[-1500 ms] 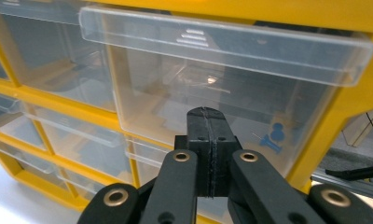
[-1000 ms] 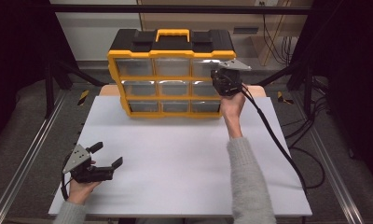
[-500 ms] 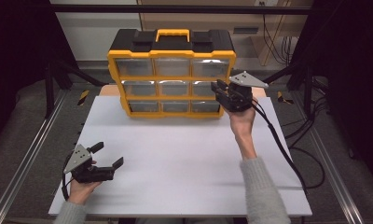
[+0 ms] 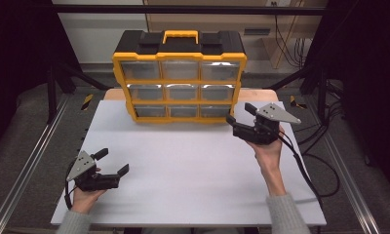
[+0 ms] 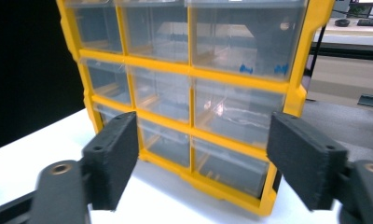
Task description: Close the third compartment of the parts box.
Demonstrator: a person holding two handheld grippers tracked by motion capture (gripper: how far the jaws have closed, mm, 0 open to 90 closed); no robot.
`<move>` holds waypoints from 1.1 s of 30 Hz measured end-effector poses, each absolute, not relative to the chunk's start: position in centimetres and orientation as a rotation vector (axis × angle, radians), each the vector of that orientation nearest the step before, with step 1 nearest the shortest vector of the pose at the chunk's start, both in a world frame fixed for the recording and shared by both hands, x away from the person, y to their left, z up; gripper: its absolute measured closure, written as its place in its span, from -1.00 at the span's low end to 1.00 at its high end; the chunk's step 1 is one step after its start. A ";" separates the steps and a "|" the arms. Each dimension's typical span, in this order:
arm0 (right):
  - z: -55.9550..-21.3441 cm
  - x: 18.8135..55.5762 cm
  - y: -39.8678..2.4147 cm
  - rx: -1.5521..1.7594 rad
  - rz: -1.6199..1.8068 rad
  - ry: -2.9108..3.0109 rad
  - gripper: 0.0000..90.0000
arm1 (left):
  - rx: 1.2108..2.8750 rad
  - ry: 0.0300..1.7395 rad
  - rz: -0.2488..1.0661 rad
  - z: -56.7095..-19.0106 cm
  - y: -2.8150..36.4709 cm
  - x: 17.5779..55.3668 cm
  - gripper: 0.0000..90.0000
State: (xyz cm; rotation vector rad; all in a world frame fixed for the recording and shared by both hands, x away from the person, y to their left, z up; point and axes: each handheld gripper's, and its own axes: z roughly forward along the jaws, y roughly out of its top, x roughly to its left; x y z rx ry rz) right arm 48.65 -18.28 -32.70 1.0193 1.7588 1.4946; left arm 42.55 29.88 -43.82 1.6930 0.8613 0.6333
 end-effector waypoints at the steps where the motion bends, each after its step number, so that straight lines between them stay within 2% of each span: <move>1: -33.1 48.3 -18.5 1.014 1.498 1.766 -0.54 | 1.694 0.859 0.634 -43.8 29.9 42.6 -0.97; 19: -38.9 44.2 -21.8 1.042 1.498 1.793 -0.92 | 1.699 0.866 0.636 -44.1 29.8 42.6 -0.98; 33: -41.9 42.6 -24.1 1.117 1.491 1.819 -0.99 | 1.699 0.870 0.637 -44.3 29.7 42.6 -0.98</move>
